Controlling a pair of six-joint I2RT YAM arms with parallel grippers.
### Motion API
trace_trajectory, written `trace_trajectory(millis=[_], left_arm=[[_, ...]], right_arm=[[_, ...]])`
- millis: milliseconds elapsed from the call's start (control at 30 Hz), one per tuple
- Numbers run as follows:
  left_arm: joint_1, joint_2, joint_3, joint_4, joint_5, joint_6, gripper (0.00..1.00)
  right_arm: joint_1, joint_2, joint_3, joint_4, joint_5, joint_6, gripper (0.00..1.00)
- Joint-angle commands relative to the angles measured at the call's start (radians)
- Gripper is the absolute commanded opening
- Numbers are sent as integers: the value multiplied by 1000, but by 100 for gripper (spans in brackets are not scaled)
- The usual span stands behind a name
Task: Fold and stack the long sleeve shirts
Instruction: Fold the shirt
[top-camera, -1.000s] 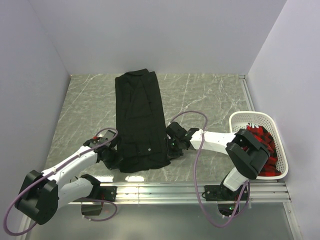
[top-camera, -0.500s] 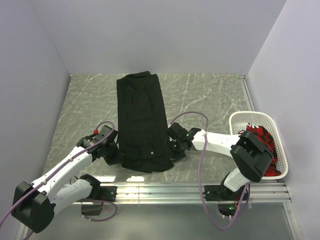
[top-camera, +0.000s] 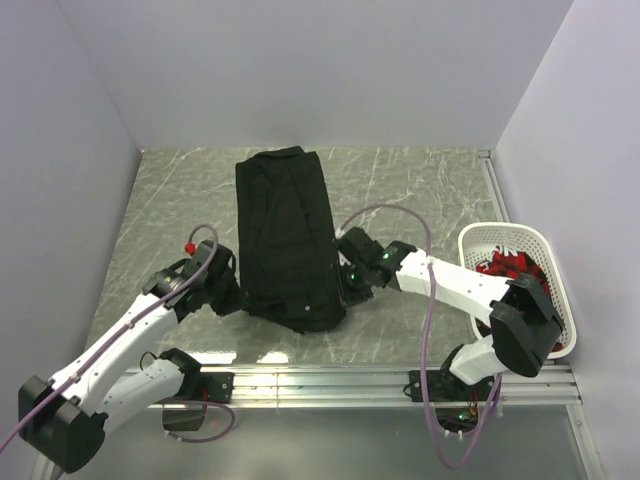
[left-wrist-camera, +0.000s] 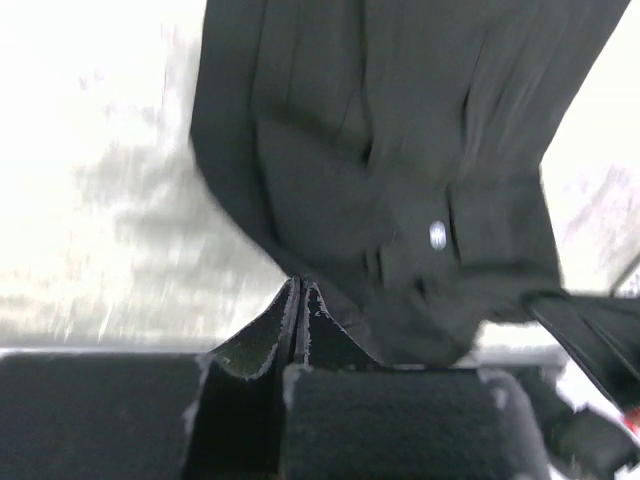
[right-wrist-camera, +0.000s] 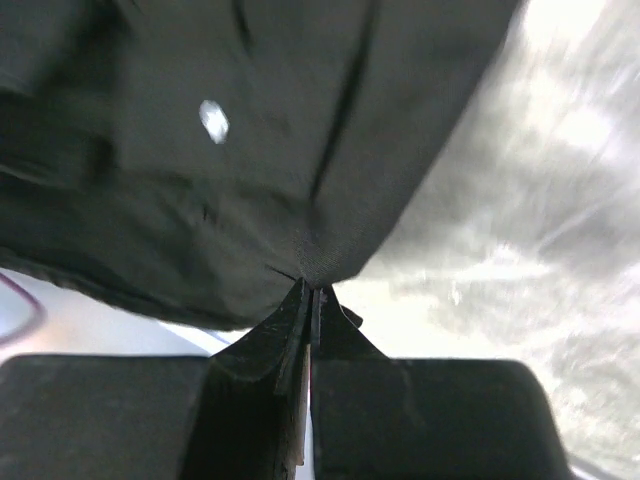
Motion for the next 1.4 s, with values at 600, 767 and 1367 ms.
trace_trajectory(millis=[600, 767, 1367], left_arm=[[203, 552, 311, 631, -421, 115, 0], [216, 662, 381, 676, -450, 127, 1], [237, 983, 567, 766, -501, 204, 0]], right_arm=[[-253, 463, 622, 171, 43, -125, 0], [-272, 561, 719, 170, 20, -153, 0], [-327, 745, 914, 184, 10, -179, 16]])
